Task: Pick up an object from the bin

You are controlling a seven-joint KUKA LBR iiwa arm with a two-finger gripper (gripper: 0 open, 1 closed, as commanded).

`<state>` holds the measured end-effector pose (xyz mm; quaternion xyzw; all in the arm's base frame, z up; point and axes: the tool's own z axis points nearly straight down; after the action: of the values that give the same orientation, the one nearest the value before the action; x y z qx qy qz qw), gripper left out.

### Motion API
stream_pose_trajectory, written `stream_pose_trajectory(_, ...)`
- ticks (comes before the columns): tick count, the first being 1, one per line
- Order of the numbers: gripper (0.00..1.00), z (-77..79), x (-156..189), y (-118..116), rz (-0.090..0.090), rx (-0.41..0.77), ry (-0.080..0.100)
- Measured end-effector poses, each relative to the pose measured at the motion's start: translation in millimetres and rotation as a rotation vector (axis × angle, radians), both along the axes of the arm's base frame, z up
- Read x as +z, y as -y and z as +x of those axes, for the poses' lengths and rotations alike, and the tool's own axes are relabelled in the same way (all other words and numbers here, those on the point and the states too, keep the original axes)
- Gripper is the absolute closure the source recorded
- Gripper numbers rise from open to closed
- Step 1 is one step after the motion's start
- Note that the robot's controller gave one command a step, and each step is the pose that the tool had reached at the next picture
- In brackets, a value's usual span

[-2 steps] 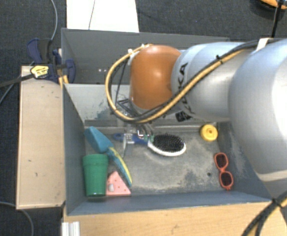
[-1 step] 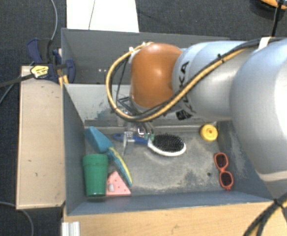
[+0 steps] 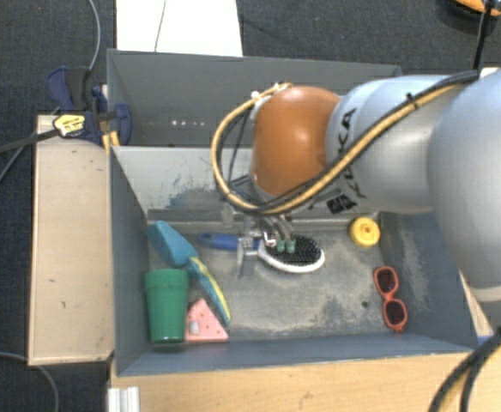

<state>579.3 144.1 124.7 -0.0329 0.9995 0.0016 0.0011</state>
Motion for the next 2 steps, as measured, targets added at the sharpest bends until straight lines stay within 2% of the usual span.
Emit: stream_pose_trajectory(2,0.00,-10.1,-15.6,57.0,0.000,-0.075,0.000)
